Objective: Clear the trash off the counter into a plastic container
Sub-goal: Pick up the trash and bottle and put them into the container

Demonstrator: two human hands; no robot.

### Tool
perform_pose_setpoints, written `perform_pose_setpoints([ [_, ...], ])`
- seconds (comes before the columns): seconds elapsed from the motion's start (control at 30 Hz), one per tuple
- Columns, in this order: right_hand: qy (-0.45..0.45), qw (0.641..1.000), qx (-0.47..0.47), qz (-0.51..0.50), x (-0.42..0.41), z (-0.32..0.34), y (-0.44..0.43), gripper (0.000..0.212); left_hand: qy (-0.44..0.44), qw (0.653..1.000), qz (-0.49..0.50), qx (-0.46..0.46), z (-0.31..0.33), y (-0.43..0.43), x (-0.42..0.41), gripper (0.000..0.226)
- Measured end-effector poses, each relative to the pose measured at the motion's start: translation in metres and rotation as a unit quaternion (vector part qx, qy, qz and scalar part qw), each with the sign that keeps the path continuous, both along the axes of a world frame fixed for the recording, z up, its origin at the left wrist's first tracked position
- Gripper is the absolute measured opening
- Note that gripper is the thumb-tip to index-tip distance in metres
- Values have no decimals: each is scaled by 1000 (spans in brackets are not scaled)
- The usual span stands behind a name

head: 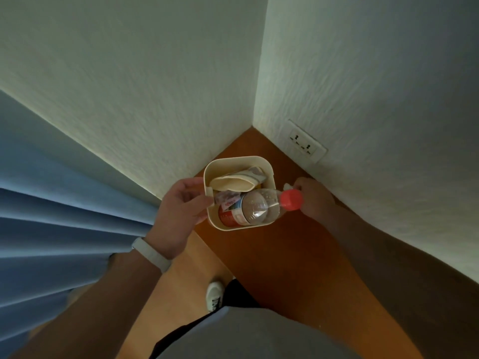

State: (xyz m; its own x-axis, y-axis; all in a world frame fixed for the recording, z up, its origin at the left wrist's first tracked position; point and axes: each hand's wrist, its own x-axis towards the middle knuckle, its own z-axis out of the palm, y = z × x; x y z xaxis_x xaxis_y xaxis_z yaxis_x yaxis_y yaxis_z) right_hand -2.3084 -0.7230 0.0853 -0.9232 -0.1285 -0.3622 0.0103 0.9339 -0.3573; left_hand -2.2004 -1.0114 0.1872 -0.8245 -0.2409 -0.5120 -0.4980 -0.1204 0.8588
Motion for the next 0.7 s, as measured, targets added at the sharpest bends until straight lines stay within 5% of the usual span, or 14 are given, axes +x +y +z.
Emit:
perform_pose_setpoints([
  [0.33,149,961,-187,-139,15,145,-20,7,15,1000,-4,-3,16,-3,5,28],
  [0.53,209,954,-203,-63,54,224,-55,3,32,999,0,-1,20,-9,7,33],
  [0.7,210,968,-122,64,95,241,-95,14,38,999,-9,-17,24,-13,16,38],
])
